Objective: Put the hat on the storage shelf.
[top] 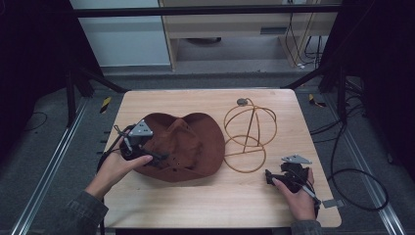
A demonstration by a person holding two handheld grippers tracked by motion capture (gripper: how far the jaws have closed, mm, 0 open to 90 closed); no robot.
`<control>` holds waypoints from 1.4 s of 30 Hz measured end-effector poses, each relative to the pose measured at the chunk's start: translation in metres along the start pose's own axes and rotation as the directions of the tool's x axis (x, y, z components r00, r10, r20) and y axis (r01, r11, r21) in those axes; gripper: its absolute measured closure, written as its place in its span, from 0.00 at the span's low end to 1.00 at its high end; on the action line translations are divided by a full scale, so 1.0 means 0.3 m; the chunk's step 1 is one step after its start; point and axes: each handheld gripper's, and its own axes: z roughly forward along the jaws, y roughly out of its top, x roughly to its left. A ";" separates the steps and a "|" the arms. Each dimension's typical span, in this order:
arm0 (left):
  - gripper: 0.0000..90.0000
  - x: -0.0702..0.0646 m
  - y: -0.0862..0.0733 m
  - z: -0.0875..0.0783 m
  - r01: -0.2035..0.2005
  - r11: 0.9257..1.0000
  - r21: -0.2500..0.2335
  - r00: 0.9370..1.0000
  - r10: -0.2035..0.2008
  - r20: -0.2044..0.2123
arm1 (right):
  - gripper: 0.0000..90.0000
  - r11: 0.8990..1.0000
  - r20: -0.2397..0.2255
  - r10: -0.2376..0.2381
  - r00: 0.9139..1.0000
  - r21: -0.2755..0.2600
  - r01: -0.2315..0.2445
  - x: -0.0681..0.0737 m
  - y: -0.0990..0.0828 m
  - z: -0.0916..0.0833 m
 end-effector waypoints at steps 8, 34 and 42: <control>0.06 0.005 0.083 0.041 -0.058 0.996 0.070 0.998 0.059 -0.014 | 0.00 1.000 0.000 -0.002 1.000 0.000 0.002 0.000 0.000 0.000; 0.30 0.076 0.201 0.248 -0.040 0.964 0.262 0.998 0.050 -0.031 | 0.00 1.000 -0.006 -0.005 1.000 0.002 0.005 0.001 -0.003 -0.002; 0.49 0.083 0.189 0.272 -0.034 0.958 0.285 0.999 0.042 -0.023 | 0.01 1.000 -0.009 -0.006 1.000 0.001 0.006 0.000 -0.003 -0.003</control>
